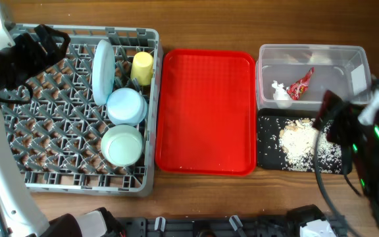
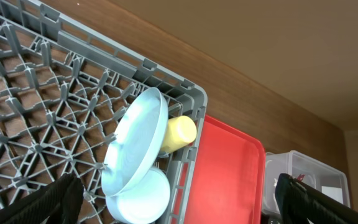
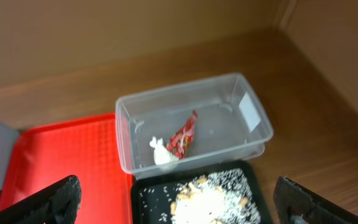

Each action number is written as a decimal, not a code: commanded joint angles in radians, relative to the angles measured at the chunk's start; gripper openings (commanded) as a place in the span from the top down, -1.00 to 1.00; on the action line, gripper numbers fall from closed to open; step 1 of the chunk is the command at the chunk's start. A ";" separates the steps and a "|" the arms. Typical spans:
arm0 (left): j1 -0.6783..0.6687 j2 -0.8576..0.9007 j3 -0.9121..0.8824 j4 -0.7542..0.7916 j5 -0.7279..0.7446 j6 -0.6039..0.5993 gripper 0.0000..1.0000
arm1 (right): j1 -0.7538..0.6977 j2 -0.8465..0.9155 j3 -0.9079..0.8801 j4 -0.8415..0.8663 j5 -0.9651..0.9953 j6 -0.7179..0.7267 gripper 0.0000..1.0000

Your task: Sort waste into correct bins and load items into the dishwasher rack

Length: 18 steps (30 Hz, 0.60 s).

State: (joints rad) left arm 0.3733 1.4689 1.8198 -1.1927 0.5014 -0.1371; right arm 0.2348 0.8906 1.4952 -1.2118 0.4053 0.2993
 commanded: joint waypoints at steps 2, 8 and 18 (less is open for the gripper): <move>0.002 0.005 0.002 0.000 -0.004 -0.009 -1.00 | 0.016 -0.150 -0.006 -0.013 0.071 -0.116 -1.00; 0.002 0.005 0.002 0.000 -0.004 -0.009 -1.00 | 0.016 -0.349 -0.124 -0.016 0.103 -0.115 -0.99; 0.002 0.005 0.002 0.000 -0.004 -0.009 -1.00 | 0.013 -0.721 -0.652 0.570 -0.093 -0.117 -0.99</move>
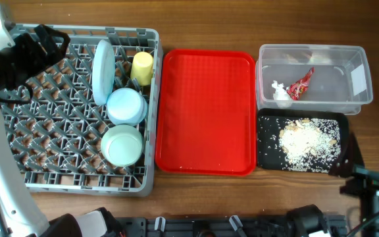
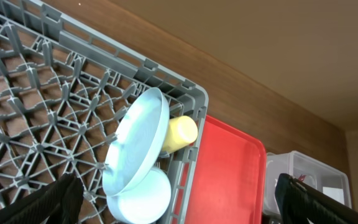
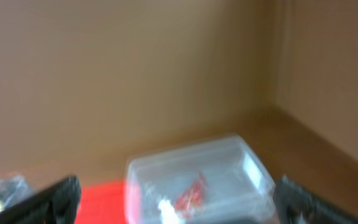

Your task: Sort waste into correct bins and load items into the dishwasher rack

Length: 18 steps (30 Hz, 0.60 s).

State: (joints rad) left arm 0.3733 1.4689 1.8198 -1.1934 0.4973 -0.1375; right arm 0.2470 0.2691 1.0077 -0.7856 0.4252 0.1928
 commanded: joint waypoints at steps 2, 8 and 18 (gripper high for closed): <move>0.002 0.005 0.002 0.001 0.000 -0.009 -1.00 | 0.000 -0.159 -0.339 0.360 -0.174 -0.010 -1.00; 0.002 0.005 0.002 0.001 0.000 -0.009 -1.00 | -0.046 -0.261 -0.764 0.821 -0.402 -0.010 -1.00; 0.002 0.005 0.002 0.001 0.000 -0.009 -1.00 | -0.071 -0.266 -0.977 0.897 -0.423 -0.010 -0.98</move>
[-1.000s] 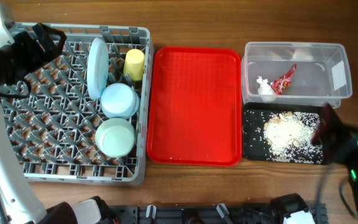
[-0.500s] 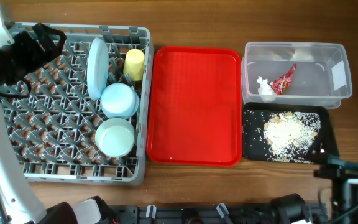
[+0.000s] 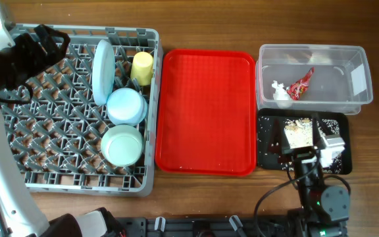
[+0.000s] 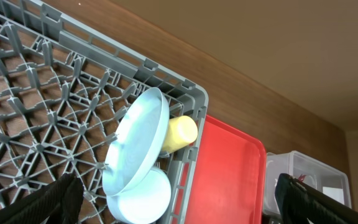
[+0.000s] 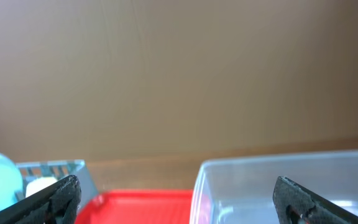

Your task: Sort waste into correct bins and load items into the dishwasher rack

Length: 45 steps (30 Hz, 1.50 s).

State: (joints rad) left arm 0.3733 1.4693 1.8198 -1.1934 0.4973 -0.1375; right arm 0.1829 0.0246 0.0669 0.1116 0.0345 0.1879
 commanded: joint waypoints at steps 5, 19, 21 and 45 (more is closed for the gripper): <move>0.002 0.004 0.002 0.001 0.000 -0.009 -1.00 | -0.007 -0.021 -0.062 -0.108 -0.041 -0.006 -1.00; 0.002 0.004 0.002 0.001 0.000 -0.009 -1.00 | -0.007 -0.020 -0.062 -0.105 -0.040 -0.002 -0.99; 0.002 0.004 0.002 0.001 0.000 -0.009 -1.00 | -0.007 -0.020 -0.062 -0.105 -0.040 -0.002 -1.00; -0.070 -0.081 -0.002 0.006 -0.016 0.008 -1.00 | -0.007 -0.020 -0.062 -0.105 -0.040 -0.002 -1.00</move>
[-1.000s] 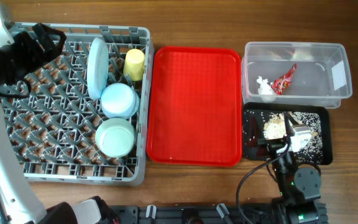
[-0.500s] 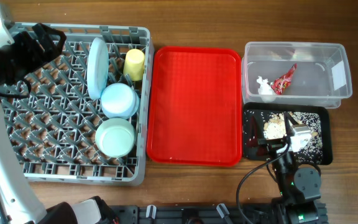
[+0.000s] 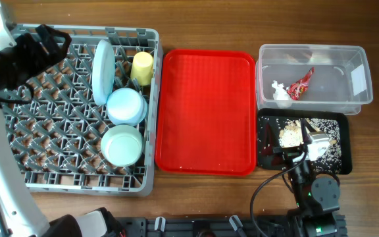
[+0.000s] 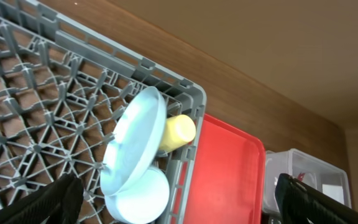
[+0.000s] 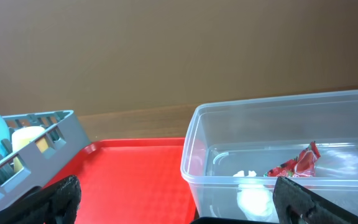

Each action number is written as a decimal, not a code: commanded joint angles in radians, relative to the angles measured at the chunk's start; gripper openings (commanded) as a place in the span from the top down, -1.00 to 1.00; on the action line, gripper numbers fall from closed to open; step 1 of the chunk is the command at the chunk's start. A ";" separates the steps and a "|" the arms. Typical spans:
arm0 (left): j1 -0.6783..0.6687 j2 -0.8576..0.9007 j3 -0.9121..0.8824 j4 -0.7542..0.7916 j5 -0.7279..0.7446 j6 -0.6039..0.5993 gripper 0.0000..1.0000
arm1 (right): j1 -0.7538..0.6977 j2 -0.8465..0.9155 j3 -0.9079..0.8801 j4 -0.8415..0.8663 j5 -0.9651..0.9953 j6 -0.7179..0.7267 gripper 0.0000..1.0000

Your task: Sort waste into correct bins and load items into the dishwasher rack

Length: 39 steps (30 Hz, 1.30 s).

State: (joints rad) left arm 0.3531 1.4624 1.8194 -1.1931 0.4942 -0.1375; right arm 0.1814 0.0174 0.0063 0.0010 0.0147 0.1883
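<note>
The grey dish rack [image 3: 84, 187] at the left holds an upright pale blue plate [image 3: 102, 71], a yellow cup [image 3: 142, 68] and two pale bowls [image 3: 126, 105]. At the right, a clear bin [image 3: 337, 72] holds a red wrapper [image 3: 301, 84] and a white tissue [image 3: 280, 92]. A black bin [image 3: 268, 141] in front of it holds food scraps [image 3: 291, 135]. My left gripper [image 3: 41, 39] hangs open over the rack's far left corner. My right gripper [image 5: 179, 205] is open and empty, low at the front of the black bin, facing the clear bin [image 5: 278, 130].
A red tray [image 3: 206, 112] lies bare between the rack and the bins. My right arm is folded at the table's front edge, with a cable looping beside it. The left arm runs down the table's left side.
My right wrist view has tilted down from the back wall to the clear bin, the wrapper and the red tray. The right arm has shifted slightly. The left arm has barely moved.
My right arm was first at the table's right edge beside the bins, looking down at them. It then sat at the lower right corner, then folded at the front edge by the black bin, where it stays. The left gripper remained open over the rack throughout.
</note>
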 commanded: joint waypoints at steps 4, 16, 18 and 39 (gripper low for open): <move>-0.142 -0.175 -0.003 0.012 -0.151 0.021 -1.00 | -0.005 -0.013 -0.001 0.005 -0.020 -0.002 -0.99; -0.370 -0.659 -0.339 0.008 -0.362 0.021 -1.00 | -0.005 -0.013 -0.001 0.005 -0.020 -0.002 -0.99; -0.371 -0.747 -0.427 0.013 -0.362 0.021 -1.00 | -0.005 -0.013 -0.001 0.005 -0.020 -0.002 -1.00; -0.302 -1.448 -1.540 1.153 -0.358 -0.033 -1.00 | -0.005 -0.013 -0.001 0.005 -0.020 -0.002 -0.99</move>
State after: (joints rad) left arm 0.0322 0.0784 0.3901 -0.1013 0.1421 -0.1379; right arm 0.1814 0.0154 0.0063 0.0006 0.0071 0.1879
